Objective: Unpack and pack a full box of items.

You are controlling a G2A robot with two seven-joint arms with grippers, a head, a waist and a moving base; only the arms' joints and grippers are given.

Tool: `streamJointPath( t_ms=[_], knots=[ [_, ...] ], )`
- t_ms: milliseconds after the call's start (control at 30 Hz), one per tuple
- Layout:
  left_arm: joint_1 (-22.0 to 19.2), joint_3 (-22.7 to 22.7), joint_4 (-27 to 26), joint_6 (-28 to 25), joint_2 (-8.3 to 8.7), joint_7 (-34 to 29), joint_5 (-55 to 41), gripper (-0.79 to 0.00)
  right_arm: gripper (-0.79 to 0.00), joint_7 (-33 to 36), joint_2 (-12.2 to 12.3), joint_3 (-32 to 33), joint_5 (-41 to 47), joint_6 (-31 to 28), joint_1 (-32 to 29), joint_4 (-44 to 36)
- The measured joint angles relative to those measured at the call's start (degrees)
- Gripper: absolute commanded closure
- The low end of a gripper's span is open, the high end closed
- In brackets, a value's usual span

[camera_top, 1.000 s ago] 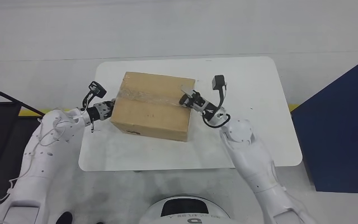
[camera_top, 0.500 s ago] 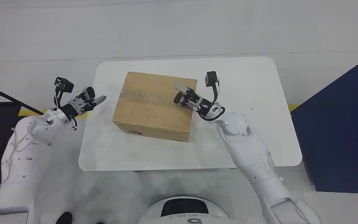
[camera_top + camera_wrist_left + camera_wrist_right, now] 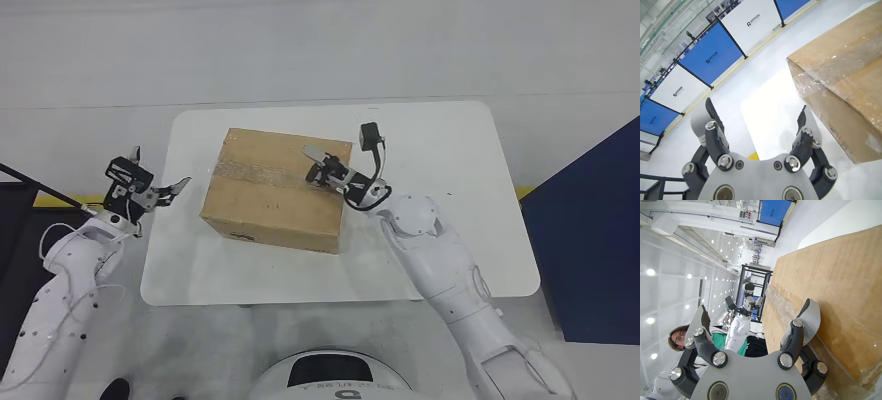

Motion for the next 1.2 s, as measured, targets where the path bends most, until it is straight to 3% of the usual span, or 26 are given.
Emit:
streamJointPath(
  t_ms=[33,67,167,200,233,267,333,467,767,833,900,933,967,1033,1100,1200],
  knots=[
    [-0.57,-0.22,0.89,-3.21,-0.06,-1.64,-3.44,-0.585,-0.785,-0.11,0.0,-0.06,-0.04,0.01,-0.01,0.03],
    [-1.39,-0.54,2.18,-7.53,-0.11,-4.01,-9.69,-0.622,-0.785,-0.3,0.0,-0.12,-0.08,-0.03,-0.08,0.07],
    [-3.39,-1.03,5.86,-17.12,-0.16,-10.1,-30.0,-0.619,-0.785,-0.6,0.05,-0.08,-0.05,-0.35,-0.47,0.08],
    [-4.07,-1.1,6.99,-19.49,-0.13,-12.19,-35.67,-0.665,-0.785,-0.64,0.08,-0.02,-0.02,-0.44,-0.57,0.06],
    [-4.75,-1.09,8.03,-21.53,-0.09,-14.4,-40.85,-0.763,-0.785,-0.69,0.11,0.03,-0.01,-0.51,-0.65,0.04],
    [-5.63,-0.84,9.31,-23.82,-0.03,-17.59,-47.37,-0.785,-0.785,-0.81,0.13,0.06,-0.03,-0.56,-0.74,0.0],
    [-6.95,-0.28,11.25,-25.91,0.08,-22.95,-56.87,-0.785,-0.785,-0.93,0.16,0.05,-0.07,-0.57,-0.82,-0.09],
    [-9.62,-0.12,13.84,-22.81,0.46,-33.69,-70.61,-0.785,-0.785,-1.29,0.17,-0.1,-0.06,-0.55,-0.91,-0.19],
    [-9.33,0.02,13.68,-23.22,0.4,-32.44,-69.5,-0.785,-0.785,-1.75,0.17,-0.17,-0.1,-0.21,-1.01,-0.21],
    [-8.85,1.56,13.41,-21.86,0.11,-34.79,-71.88,-0.745,-0.785,-1.75,0.17,-0.17,-0.1,-0.21,-1.0,-0.21],
    [-9.39,3.47,13.27,-17.44,0.0,-42.84,-80.05,-0.671,-0.785,-1.75,0.17,-0.17,-0.1,-0.21,-1.0,-0.21],
    [-10.01,3.92,13.7,-14.19,0.05,-48.13,-85.39,-0.594,-0.785,-1.75,0.17,-0.17,-0.1,-0.21,-1.0,-0.21],
    [-11.39,3.62,15.21,-8.63,0.19,-56.24,-94.19,-0.462,-0.785,-1.75,0.17,-0.17,-0.1,-0.21,-1.0,-0.21],
    [-13.91,2.89,18.99,0.42,0.34,-67.95,-108.79,-0.379,-0.785,-1.74,0.17,-0.17,-0.1,-0.21,-1.0,-0.21],
    [-17.14,3.14,23.89,9.13,0.24,-77.85,-122.38,-0.363,-0.785,-1.75,0.17,-0.17,-0.1,-0.21,-1.0,-0.21],
    [-21.19,4.85,29.44,15.18,-0.26,-86.47,-132.86,-0.357,-0.785,-1.75,0.17,-0.17,-0.1,-0.21,-1.0,-0.21]
  ],
)
